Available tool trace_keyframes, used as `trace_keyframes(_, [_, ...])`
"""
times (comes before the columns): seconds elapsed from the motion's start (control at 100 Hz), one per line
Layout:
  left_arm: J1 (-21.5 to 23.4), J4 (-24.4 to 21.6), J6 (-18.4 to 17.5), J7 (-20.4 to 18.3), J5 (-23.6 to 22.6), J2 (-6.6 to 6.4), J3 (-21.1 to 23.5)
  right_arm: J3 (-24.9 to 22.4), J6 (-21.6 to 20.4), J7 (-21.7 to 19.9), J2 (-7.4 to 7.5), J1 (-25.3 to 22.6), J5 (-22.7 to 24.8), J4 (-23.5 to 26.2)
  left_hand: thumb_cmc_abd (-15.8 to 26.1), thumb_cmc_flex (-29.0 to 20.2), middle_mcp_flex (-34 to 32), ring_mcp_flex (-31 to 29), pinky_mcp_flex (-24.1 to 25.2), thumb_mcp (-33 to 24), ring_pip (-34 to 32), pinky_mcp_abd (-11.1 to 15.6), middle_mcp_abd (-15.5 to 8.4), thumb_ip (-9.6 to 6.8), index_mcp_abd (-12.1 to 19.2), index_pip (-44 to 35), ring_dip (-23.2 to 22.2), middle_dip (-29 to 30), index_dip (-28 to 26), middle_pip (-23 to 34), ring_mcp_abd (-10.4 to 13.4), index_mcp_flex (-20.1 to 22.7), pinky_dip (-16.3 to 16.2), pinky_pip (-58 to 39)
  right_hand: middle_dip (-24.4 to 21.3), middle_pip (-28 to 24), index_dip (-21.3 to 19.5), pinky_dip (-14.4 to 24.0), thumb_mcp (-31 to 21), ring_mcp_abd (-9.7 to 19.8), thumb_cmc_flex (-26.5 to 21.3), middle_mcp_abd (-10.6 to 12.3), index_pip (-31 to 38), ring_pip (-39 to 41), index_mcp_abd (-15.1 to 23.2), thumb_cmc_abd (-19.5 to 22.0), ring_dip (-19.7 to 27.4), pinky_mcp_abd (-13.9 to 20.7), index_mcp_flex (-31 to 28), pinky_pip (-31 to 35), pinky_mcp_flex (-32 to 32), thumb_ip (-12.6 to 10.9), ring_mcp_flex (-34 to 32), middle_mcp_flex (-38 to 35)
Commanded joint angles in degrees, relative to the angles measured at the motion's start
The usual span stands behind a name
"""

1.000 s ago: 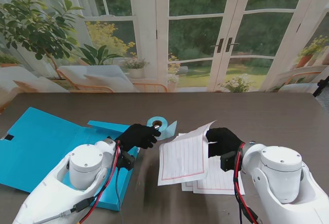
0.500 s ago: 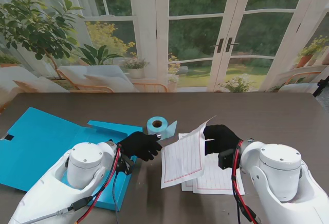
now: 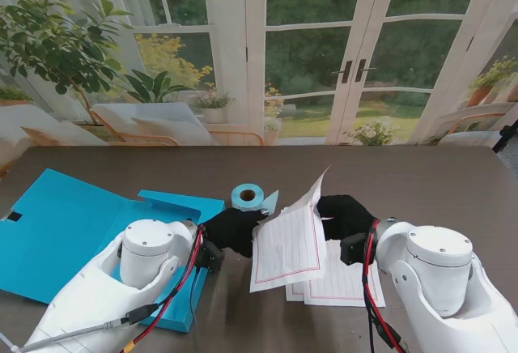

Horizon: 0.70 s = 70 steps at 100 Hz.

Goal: Peel a label from the label roll, stick it on the side of the file box and file the documents

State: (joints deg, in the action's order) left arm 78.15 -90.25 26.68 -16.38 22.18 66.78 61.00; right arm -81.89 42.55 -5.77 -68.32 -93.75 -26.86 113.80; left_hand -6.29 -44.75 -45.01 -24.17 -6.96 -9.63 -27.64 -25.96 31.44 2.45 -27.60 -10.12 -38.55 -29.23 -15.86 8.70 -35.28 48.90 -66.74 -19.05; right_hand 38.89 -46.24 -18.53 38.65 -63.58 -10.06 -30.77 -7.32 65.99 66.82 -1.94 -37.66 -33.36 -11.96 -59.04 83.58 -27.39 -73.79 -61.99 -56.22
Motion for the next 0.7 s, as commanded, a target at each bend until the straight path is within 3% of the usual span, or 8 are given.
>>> trace_keyframes(0.0, [0.47,0.32,-1.87,0.23,0.95,1.21,0.23,0.16,-0.47,-0.83,-0.27,-0.7,-0.23,0.43,1.35,-0.86,0.41,0.62,0.96,1.64,-0.3,2.43,0.36,0.08,1.23,0.12,0.55,-0.28,-0.38,-0.09,-0.99,1.2,-1.36,-0.34,0.97,-0.87,-1.37,-0.42,-1.17,-0.21,-1.4,-0.46,-0.09,1.23,0.28,-2.15,0.32,-0.49,-1.67,3.44,-5.91,-2.32,-1.91,-0.87])
trace_keyframes(0.24, [1.95,0.06,-5.93,4.11,4.32,2.41,1.2,-0.05,-0.89,-0.82,-0.3,-1.23,-0.5,-0.23,-2.51,-3.7,-1.36,-0.63,0.0,0.75,-1.07,2.44,-1.37,-0.59,2.53,-0.85,0.05,-0.73,-1.05,0.79,0.18,2.49,-1.34,-0.67,0.99,-0.85,-1.41,-0.38,-1.14,-0.52,-1.35,-0.65,-0.13,1.28,0.27,-2.06,0.28,-0.55,-1.63,3.44,-5.69,-2.3,-1.81,-0.84])
trace_keyframes(0.36, [2.29,0.15,-8.64,5.33,3.05,2.46,0.97,-0.13,-1.04,-0.83,-0.31,-1.3,-0.57,-0.62,-9.78,0.58,-4.6,-2.14,-2.09,-14.32,-4.15,1.97,-3.89,0.5,4.24,-4.29,-1.01,-4.87,-3.72,2.23,1.19,2.46,-2.74,-1.82,1.0,-0.82,-1.48,-0.35,-1.11,-0.58,-1.28,-0.62,-0.15,1.32,0.24,-1.92,0.24,-0.6,-1.5,3.45,-5.68,-2.25,-1.74,-0.77])
trace_keyframes(0.47, [2.41,0.47,-11.22,6.73,1.32,2.56,0.51,-0.22,-1.12,-0.76,-0.34,-1.38,-0.66,-0.94,-14.95,1.64,-6.62,-4.1,-4.41,-23.45,-8.41,1.44,-6.48,1.8,5.44,-28.42,-2.26,-13.74,-16.09,7.22,2.3,-4.98,-4.58,-3.14,1.01,-0.79,-1.52,-0.34,-1.14,-0.52,-1.27,-0.67,-0.18,1.31,0.26,-1.86,0.24,-0.53,-1.44,3.41,-5.56,-2.24,-1.66,-0.6])
trace_keyframes(0.52, [2.51,0.61,-12.36,7.76,1.18,2.77,0.4,-0.29,-1.15,-0.77,-0.35,-1.47,-0.67,-1.04,-18.05,-1.77,-8.16,-6.2,-6.27,-23.08,-11.35,0.53,-7.57,4.14,5.52,-43.66,-3.2,-18.52,-12.6,10.99,2.43,-8.69,-6.56,-4.67,1.02,-0.81,-1.56,-0.34,-1.12,-0.6,-1.23,-0.69,-0.18,1.34,0.28,-1.81,0.21,-0.52,-1.42,3.39,-5.47,-2.21,-1.61,-0.58])
trace_keyframes(0.59, [2.73,0.76,-13.85,9.87,1.72,3.33,0.33,-0.44,-1.19,-0.88,-0.33,-1.6,-0.77,-1.2,-21.77,-4.67,-11.08,-9.89,-7.19,-24.72,-15.07,-0.98,-8.74,4.89,5.47,-55.53,-4.19,-22.37,-9.76,17.81,2.18,-8.42,-8.73,-11.45,1.0,-0.77,-1.6,-0.32,-1.14,-0.8,-1.22,-0.76,-0.21,1.34,0.31,-1.72,0.2,-0.49,-1.34,3.39,-5.38,-2.2,-1.48,-0.43])
trace_keyframes(0.63, [2.86,0.84,-14.61,10.84,2.5,3.65,0.37,-0.5,-1.19,-0.87,-0.35,-1.67,-0.84,-1.29,-23.3,-4.95,-12.78,-12.41,-4.24,-26.4,-16.93,-1.15,-9.35,5.17,5.53,-57.91,-4.35,-22.69,-8.47,20.91,2.13,-6.85,-4.9,-25.04,1.03,-0.82,-1.67,-0.29,-1.16,-0.62,-1.21,-0.77,-0.23,1.37,0.29,-1.72,0.19,-0.46,-1.27,3.4,-5.29,-2.19,-1.47,-0.45])
trace_keyframes(0.69, [3.06,0.9,-15.44,11.48,3.76,3.91,0.52,-0.57,-1.19,-0.86,-0.35,-1.75,-0.9,-1.44,-24.68,-6.27,-14.69,-15.52,-1.99,-27.0,-18.9,-1.67,-9.85,5.11,6.23,-59.01,-4.5,-21.95,-7.41,22.94,2.22,-5.13,8.52,-43.98,1.02,-0.83,-1.71,-0.26,-1.13,-0.67,-1.16,-0.84,-0.26,1.39,0.29,-1.68,0.18,-0.5,-1.27,3.43,-5.23,-2.16,-1.44,-0.41])
